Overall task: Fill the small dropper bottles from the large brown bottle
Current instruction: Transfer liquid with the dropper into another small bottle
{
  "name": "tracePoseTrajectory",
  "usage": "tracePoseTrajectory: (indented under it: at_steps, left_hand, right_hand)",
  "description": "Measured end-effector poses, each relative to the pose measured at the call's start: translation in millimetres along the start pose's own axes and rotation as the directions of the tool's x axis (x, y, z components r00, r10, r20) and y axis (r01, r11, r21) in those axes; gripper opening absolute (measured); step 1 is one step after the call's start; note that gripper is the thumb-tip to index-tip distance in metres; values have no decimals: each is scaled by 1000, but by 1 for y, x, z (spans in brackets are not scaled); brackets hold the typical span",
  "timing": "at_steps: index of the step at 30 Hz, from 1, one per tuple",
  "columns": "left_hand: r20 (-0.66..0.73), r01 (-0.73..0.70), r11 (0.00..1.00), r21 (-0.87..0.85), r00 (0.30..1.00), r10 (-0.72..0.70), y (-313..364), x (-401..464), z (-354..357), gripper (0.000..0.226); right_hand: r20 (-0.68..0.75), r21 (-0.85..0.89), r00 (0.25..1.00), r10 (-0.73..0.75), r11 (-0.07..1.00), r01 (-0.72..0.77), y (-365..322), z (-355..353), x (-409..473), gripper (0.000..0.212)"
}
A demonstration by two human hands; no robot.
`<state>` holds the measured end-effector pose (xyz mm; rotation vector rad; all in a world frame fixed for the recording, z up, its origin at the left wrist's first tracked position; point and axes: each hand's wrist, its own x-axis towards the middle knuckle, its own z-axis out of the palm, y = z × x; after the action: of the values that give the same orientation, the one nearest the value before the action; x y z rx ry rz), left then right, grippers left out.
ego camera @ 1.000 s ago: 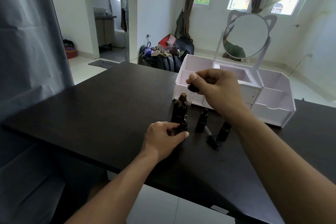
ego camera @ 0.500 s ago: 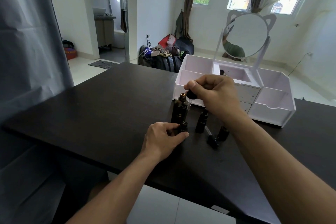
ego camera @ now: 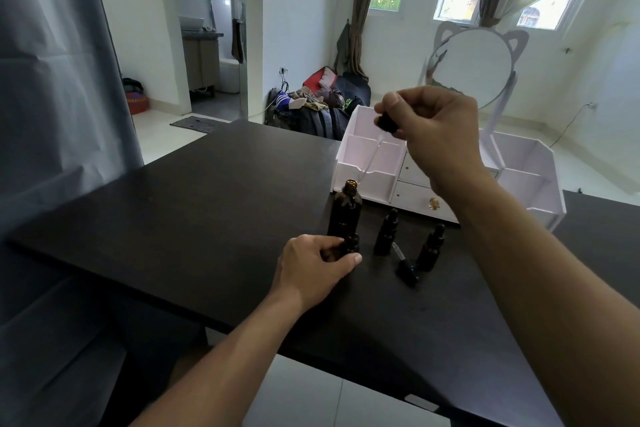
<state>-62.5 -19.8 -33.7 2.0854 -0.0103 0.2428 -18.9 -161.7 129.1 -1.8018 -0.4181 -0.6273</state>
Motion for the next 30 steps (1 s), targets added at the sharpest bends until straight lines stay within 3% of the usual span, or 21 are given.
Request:
tracePoseTrajectory:
  at_steps: [10, 19, 30]
  left_hand:
    - [18, 41, 998, 37, 999, -42, 4, 0, 0, 41]
    - [14, 52, 999, 9, 999, -52, 8, -2, -2, 39]
    - [30, 56, 998, 10, 998, -57, 8, -2, -2, 36]
  right_hand:
    - [31, -87, 999, 40, 996, -37, 22, 22, 10, 18]
    - [193, -135, 965, 178, 979, -154, 58, 38, -12, 15]
    - [186, -51, 959, 213, 977, -207, 72, 43, -25, 20]
